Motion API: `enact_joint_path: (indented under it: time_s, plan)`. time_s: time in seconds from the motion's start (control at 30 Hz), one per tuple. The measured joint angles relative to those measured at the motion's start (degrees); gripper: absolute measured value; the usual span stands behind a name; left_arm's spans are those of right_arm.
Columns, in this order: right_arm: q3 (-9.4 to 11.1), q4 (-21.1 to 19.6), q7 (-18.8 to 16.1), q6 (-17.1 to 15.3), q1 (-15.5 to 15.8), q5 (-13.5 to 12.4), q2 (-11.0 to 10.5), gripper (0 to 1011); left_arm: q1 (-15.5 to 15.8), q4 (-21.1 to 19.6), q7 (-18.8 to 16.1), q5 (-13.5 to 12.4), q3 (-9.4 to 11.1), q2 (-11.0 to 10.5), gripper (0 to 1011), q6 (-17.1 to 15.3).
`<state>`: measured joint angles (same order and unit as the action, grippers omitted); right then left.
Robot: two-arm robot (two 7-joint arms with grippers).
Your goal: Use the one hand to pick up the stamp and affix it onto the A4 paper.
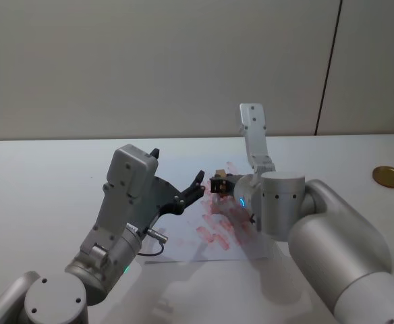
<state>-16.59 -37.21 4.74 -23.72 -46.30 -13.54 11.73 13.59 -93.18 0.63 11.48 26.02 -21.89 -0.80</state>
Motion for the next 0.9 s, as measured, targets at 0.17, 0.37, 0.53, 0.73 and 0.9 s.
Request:
enact_joint_path:
  time_s: [0.17, 0.37, 0.53, 0.73, 0.9]
  plan:
    - [0.2, 3.3, 0.0, 1.0, -1.7, 0.0, 0.6, 224, 0.0, 0.0, 0.0, 0.0, 0.0, 0.0, 993, 0.0]
    - [0.5, 6.2, 0.0, 1.6, -3.2, -0.1, 1.1, 223, 0.0, 0.0, 0.0, 0.0, 0.0, 0.0, 993, 0.0]
    - [0.8, 8.7, -0.1, 1.8, -4.6, -0.2, 1.5, 224, 0.0, 0.0, 0.0, 0.0, 0.0, 0.0, 993, 0.0]
    - [1.2, 10.9, -0.1, 1.8, -5.9, -0.4, 1.8, 224, 0.0, 0.0, 0.0, 0.0, 0.0, 0.0, 993, 0.0]
    - [1.4, 12.4, -0.1, 1.8, -6.7, -0.4, 2.1, 223, 0.0, 0.0, 0.0, 0.0, 0.0, 0.0, 993, 0.0]
